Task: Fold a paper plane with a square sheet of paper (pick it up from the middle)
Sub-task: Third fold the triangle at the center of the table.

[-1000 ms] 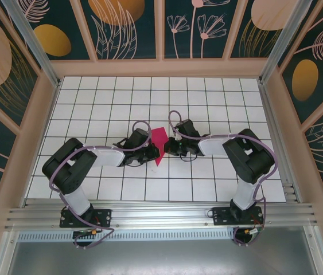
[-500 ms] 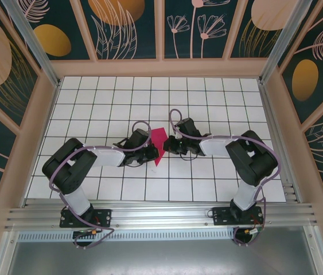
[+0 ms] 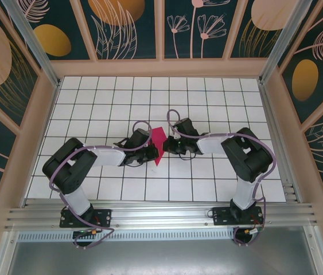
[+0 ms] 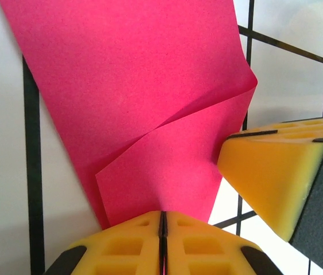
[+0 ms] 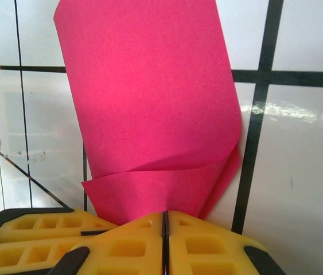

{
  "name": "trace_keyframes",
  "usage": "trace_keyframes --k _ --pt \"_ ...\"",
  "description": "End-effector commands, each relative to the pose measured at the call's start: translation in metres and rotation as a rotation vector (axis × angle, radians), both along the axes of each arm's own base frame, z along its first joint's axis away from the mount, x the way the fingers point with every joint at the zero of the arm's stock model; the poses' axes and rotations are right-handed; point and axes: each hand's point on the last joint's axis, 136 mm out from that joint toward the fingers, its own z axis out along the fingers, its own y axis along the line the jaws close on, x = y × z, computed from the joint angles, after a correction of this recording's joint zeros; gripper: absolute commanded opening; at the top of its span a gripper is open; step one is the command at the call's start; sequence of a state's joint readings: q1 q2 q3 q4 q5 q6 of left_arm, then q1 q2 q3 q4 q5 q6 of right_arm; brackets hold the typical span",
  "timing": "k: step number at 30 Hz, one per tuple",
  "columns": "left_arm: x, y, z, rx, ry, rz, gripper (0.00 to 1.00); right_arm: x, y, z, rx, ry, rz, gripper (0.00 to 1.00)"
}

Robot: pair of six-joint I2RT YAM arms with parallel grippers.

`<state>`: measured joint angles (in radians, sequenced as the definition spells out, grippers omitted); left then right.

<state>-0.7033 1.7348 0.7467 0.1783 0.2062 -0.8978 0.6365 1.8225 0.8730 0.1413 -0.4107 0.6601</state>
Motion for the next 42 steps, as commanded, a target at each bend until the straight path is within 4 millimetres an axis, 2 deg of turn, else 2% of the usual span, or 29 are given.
trace_keyframes --k 1,10,19,23,27,31,36,39,42 --pt "-0.018 0.029 -0.036 0.162 0.082 0.006 0.11 0.009 -0.003 -0.001 -0.037 -0.016 -0.013 0.10" --pt "-0.023 0.034 -0.043 0.183 0.098 0.003 0.10 0.016 -0.009 -0.014 -0.070 0.017 -0.038 0.09" --pt "-0.027 0.039 -0.048 0.207 0.112 0.000 0.10 0.033 -0.019 -0.011 -0.102 -0.009 -0.063 0.09" --pt "-0.028 0.040 -0.049 0.211 0.115 -0.003 0.10 0.035 -0.022 -0.021 -0.123 0.011 -0.072 0.09" --pt "-0.029 0.040 -0.049 0.212 0.116 -0.006 0.10 0.041 -0.026 -0.023 -0.143 0.004 -0.084 0.09" --pt "-0.029 0.040 -0.048 0.211 0.111 -0.006 0.10 0.054 -0.029 -0.010 -0.153 -0.033 -0.107 0.09" --pt "-0.028 0.039 -0.046 0.208 0.102 -0.011 0.10 0.062 -0.026 0.023 -0.118 -0.110 -0.118 0.10" --pt "-0.026 0.038 -0.044 0.202 0.094 -0.015 0.10 0.053 -0.021 0.033 -0.087 -0.128 -0.094 0.10" --pt "-0.026 0.037 -0.042 0.197 0.091 -0.017 0.10 0.037 -0.012 0.030 -0.068 -0.110 -0.049 0.11"
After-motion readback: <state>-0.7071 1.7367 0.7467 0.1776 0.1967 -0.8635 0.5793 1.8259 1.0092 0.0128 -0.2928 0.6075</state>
